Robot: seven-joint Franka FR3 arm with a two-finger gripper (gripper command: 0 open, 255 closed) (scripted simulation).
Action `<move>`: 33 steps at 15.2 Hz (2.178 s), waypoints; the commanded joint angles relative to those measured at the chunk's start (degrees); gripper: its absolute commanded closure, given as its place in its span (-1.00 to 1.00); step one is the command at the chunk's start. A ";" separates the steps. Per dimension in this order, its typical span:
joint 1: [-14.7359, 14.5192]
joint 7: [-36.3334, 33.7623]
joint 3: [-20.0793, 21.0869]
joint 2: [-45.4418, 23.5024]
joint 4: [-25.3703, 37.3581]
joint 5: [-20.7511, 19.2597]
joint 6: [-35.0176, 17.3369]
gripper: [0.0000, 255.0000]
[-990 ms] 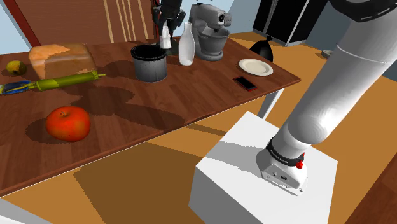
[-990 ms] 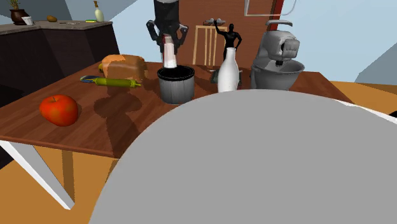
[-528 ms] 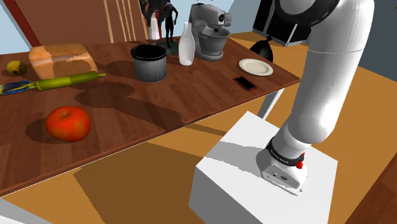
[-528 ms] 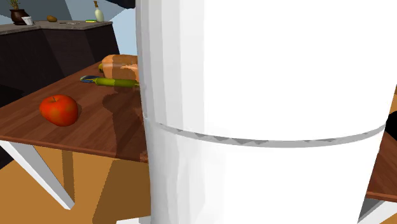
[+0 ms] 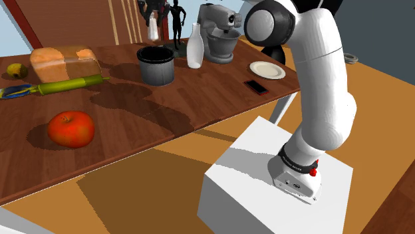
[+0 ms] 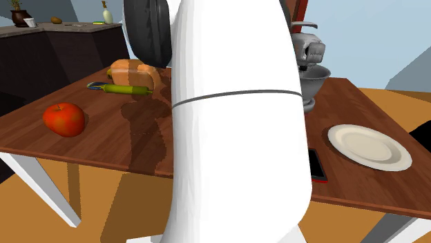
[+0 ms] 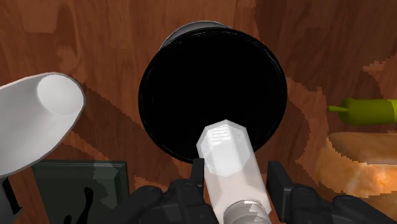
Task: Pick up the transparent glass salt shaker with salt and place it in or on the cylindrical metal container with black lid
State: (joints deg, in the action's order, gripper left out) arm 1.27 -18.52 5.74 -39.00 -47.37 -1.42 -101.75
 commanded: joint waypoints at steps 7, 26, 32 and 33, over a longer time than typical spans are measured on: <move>0.59 0.15 0.08 3.21 -11.64 0.25 -8.46 1.00; 0.86 0.25 0.12 4.74 -16.21 0.38 -11.50 -1.00; 0.99 0.32 0.18 6.49 -13.84 0.52 -7.38 -1.00; 0.99 0.32 0.18 6.49 -13.84 0.52 -7.38 -1.00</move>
State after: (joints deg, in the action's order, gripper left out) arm 2.26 -18.20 5.92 -32.55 -61.25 -0.90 -109.23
